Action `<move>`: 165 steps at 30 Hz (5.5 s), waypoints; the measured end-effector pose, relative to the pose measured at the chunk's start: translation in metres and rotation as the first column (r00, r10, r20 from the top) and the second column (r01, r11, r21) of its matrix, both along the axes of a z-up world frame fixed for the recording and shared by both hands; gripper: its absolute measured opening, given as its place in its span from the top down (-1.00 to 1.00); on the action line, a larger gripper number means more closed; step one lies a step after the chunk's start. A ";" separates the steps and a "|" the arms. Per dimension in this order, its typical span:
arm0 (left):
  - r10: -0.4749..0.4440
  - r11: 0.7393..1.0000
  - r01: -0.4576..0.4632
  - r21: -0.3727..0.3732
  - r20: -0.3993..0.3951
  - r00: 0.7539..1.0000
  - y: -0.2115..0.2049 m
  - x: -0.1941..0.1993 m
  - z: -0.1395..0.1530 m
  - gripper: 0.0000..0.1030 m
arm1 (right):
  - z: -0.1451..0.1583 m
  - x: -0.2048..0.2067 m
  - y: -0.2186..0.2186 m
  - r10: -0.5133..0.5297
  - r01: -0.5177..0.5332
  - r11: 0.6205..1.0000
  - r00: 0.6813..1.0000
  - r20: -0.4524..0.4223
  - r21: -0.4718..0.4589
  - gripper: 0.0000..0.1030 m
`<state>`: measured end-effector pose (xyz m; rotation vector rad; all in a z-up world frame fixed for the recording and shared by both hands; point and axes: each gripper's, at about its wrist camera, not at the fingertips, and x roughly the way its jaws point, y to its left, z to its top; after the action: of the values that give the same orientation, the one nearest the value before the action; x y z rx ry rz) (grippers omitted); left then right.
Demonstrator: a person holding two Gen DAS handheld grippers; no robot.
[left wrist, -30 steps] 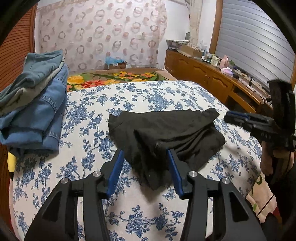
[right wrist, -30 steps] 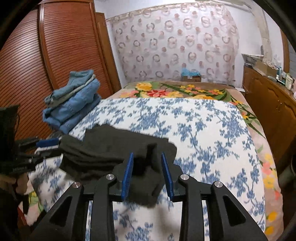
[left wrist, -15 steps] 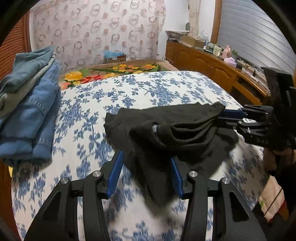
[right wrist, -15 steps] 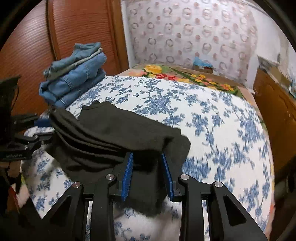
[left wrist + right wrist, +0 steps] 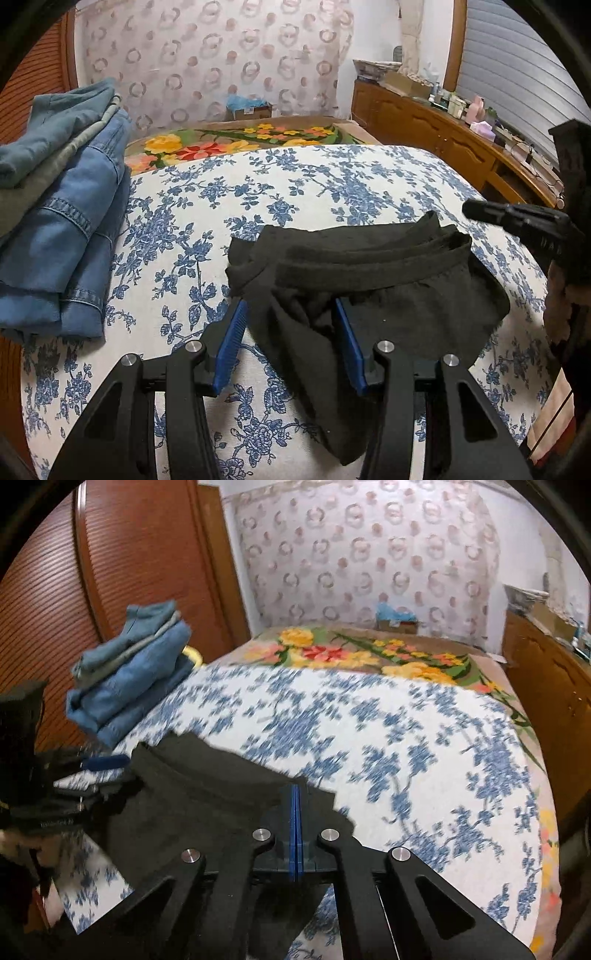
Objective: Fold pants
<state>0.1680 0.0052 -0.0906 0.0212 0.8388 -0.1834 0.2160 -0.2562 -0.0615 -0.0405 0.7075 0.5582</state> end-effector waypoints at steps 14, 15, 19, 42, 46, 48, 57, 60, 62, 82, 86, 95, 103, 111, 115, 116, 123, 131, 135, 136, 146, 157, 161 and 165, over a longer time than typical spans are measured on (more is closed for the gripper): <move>-0.003 1.000 0.003 0.006 0.004 1.000 0.001 0.005 0.000 0.03 | 0.002 -0.018 0.000 0.036 -0.036 0.999 0.999 0.006 -0.035 0.48; 0.001 1.000 -0.001 0.009 0.001 1.000 0.001 0.007 -0.001 0.03 | 0.001 -0.020 0.000 0.044 -0.044 0.998 0.999 0.004 -0.039 0.46; 0.012 1.000 -0.012 0.020 -0.017 1.000 0.002 0.010 -0.007 0.03 | -0.007 -0.019 0.000 0.062 -0.063 0.997 0.998 -0.019 -0.051 0.44; 0.050 0.998 -0.047 -0.046 0.074 0.996 0.015 -0.006 0.019 0.03 | 0.002 0.006 0.034 0.020 -0.011 0.993 0.997 0.074 -0.118 0.87; 0.017 0.999 -0.014 -0.043 0.079 0.997 0.012 -0.020 0.024 0.03 | -0.010 0.018 0.045 -0.009 0.014 0.984 1.000 0.026 -0.179 0.87; 0.001 0.999 0.002 -0.048 0.072 0.997 0.010 -0.026 0.024 0.03 | -0.014 0.022 0.047 -0.014 0.013 0.984 1.000 -0.006 -0.177 0.87; -0.042 0.997 0.045 -0.069 0.046 0.998 -0.001 -0.051 0.011 0.03 | 0.006 -0.008 0.024 -0.031 0.033 0.991 0.999 0.023 -0.126 0.43; -0.052 0.996 0.054 -0.075 0.030 0.998 -0.003 -0.059 0.004 0.03 | 0.008 -0.031 0.008 -0.027 0.029 0.995 0.999 0.017 -0.096 0.36; -0.059 0.995 0.060 -0.079 0.015 0.998 -0.004 -0.063 -0.002 0.03 | 0.005 -0.045 -0.001 -0.024 0.024 0.996 1.000 0.000 -0.083 0.35; -0.079 0.990 0.076 -0.117 -0.027 0.996 -0.008 -0.058 -0.014 0.46 | -0.032 -0.048 -0.012 0.006 -0.012 0.999 0.988 -0.152 -0.038 0.36; -0.088 0.989 0.086 -0.117 -0.015 0.996 -0.008 -0.061 -0.013 0.78 | -0.029 -0.055 -0.013 0.022 -0.025 0.999 0.992 -0.124 -0.021 0.85; -0.080 0.983 0.088 -0.159 0.058 0.995 0.015 -0.074 0.020 0.83 | -0.010 -0.080 -0.032 -0.020 0.020 0.999 1.000 -0.008 0.026 0.91; -0.098 0.983 0.102 -0.151 0.030 0.995 0.011 -0.093 0.011 0.83 | -0.010 -0.096 -0.038 -0.003 0.004 0.999 0.999 -0.036 0.034 0.91; -0.118 0.984 0.120 -0.132 0.021 0.993 0.002 -0.112 0.015 0.82 | -0.005 -0.120 -0.039 0.013 -0.013 1.000 0.999 -0.042 0.001 0.91; -0.130 0.984 0.132 -0.121 0.025 0.991 -0.003 -0.122 0.019 0.82 | 0.004 -0.132 -0.043 0.013 -0.013 1.000 0.999 -0.029 0.013 0.90; -0.131 0.984 0.133 -0.120 0.022 0.991 -0.004 -0.123 0.019 0.82 | 0.004 -0.134 -0.045 0.016 -0.016 1.000 0.999 -0.031 0.017 0.90; -0.124 0.987 0.122 -0.099 -0.008 0.992 -0.005 -0.127 0.013 0.48 | -0.006 -0.146 -0.050 0.013 -0.014 1.000 0.997 -0.071 -0.009 0.90; -0.098 0.992 0.099 -0.077 0.016 0.995 -0.003 -0.120 0.018 0.02 | 0.002 -0.150 -0.055 -0.027 0.025 0.999 0.998 -0.056 -0.042 0.60; -0.075 0.995 0.075 -0.065 0.011 0.997 -0.004 -0.107 0.016 0.02 | 0.003 -0.143 -0.054 -0.029 0.027 0.999 0.998 -0.047 -0.042 0.35; -0.073 0.995 0.073 -0.065 0.011 0.997 -0.004 -0.105 0.015 0.02 | 0.002 -0.141 -0.052 -0.026 0.024 0.999 0.999 -0.048 -0.041 0.24; -0.049 0.998 0.049 -0.049 0.009 0.999 -0.008 -0.076 0.006 -0.50 | -0.011 -0.110 -0.035 -0.008 0.005 0.999 0.997 -0.077 -0.046 0.08; -0.025 0.999 0.023 -0.041 -0.050 0.998 -0.002 -0.046 -0.011 -0.50 | -0.020 -0.075 -0.025 -0.052 0.047 0.998 0.992 -0.117 -0.042 -0.06; -0.028 0.999 0.025 -0.041 -0.068 0.997 -0.002 -0.040 -0.018 -0.50 | -0.026 -0.069 -0.018 -0.051 0.044 0.998 0.989 -0.142 -0.052 -0.07; -0.030 0.999 0.027 -0.041 -0.062 0.998 -0.002 -0.040 -0.022 -0.52 | -0.029 -0.065 -0.017 -0.055 0.046 0.997 0.986 -0.157 -0.058 -0.07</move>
<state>0.1280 0.0029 -0.1126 -0.0105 0.8971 -0.2288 0.1510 -0.2727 -0.0902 -0.0288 0.8765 0.4971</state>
